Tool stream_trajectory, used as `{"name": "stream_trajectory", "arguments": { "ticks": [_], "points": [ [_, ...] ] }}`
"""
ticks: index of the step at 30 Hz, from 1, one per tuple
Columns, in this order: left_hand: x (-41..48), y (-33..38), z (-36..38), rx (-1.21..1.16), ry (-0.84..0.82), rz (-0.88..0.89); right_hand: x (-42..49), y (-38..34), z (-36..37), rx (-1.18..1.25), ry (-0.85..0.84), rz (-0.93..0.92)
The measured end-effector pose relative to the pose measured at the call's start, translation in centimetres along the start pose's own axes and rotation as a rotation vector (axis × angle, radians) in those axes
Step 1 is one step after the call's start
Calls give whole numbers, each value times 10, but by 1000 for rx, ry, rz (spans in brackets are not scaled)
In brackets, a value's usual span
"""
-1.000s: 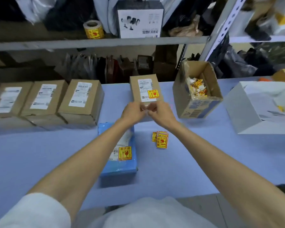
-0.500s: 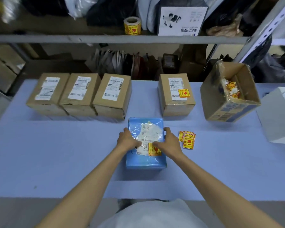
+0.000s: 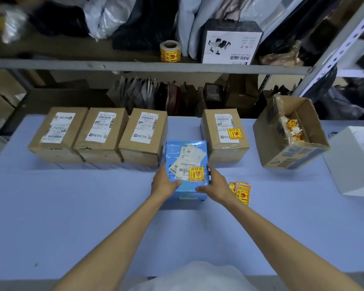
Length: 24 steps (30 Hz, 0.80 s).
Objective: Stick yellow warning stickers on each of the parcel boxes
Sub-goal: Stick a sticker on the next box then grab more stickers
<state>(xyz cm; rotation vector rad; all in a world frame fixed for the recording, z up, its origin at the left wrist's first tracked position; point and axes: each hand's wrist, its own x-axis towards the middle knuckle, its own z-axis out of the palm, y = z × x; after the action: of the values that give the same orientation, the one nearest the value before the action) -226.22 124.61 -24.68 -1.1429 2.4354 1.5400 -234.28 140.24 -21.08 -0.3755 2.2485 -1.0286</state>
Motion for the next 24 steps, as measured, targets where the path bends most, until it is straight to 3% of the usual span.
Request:
{"name": "stream_trajectory", "arguments": {
  "ticks": [4, 9, 20, 24],
  "points": [
    [15, 14, -7, -127, -79, 75, 28, -11, 4, -56, 112, -30],
    [51, 22, -12, -87, -95, 107, 63, -25, 0, -66, 153, -52],
    [100, 57, -14, 151, -83, 45, 126, -34, -6, -230, 164, -25],
    [101, 64, -13, 363, -45, 52, 121, -44, 2, -514, 234, -36]
  ]
}}
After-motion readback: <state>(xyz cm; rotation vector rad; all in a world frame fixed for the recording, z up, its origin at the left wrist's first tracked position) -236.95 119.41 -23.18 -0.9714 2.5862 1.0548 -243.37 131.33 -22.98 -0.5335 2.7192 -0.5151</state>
